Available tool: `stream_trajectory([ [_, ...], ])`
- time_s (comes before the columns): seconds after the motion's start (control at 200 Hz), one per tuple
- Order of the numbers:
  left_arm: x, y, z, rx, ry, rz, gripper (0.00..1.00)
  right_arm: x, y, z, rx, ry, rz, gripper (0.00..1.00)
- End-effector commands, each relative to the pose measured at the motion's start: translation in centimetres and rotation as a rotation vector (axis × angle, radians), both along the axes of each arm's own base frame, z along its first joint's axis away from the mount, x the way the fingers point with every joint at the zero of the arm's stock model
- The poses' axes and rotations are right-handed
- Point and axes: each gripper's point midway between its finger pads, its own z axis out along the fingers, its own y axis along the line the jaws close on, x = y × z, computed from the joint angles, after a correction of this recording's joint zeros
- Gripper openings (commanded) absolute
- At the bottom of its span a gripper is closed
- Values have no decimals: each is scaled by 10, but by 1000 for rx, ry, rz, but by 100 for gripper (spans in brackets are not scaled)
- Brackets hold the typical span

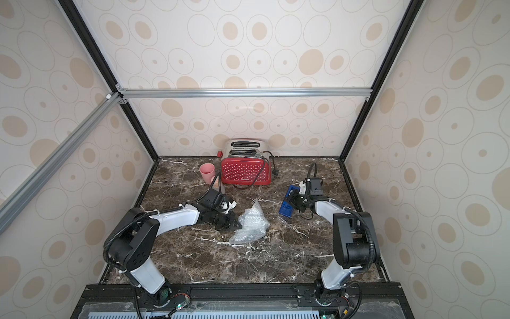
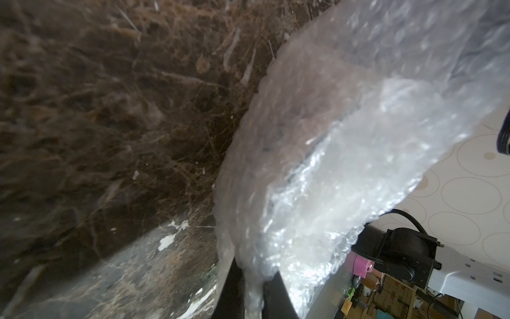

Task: Wrap bowls in bubble wrap
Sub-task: Tear off the tape using the Tape Cutter.

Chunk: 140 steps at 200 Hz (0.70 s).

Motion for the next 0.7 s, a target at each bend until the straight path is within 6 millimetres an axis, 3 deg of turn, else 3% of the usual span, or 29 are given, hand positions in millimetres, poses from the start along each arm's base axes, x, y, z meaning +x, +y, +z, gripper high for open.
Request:
stream_trajectory([
  [0.0, -6, -1, 2, 5, 13, -21, 12, -7, 2, 11, 21, -11, 7, 18],
  [0.165, -5, -1, 2, 4, 13, -20, 12, -11, 3, 7, 29, 0, 8, 17],
  [0.401, -6, 0, 1, 6, 15, -21, 12, -10, 3, 2, 50, 7, 6, 2],
  [0.696, -6, 0, 0, 8, 16, -21, 12, -3, -4, 37, 169, -47, -54, 0],
])
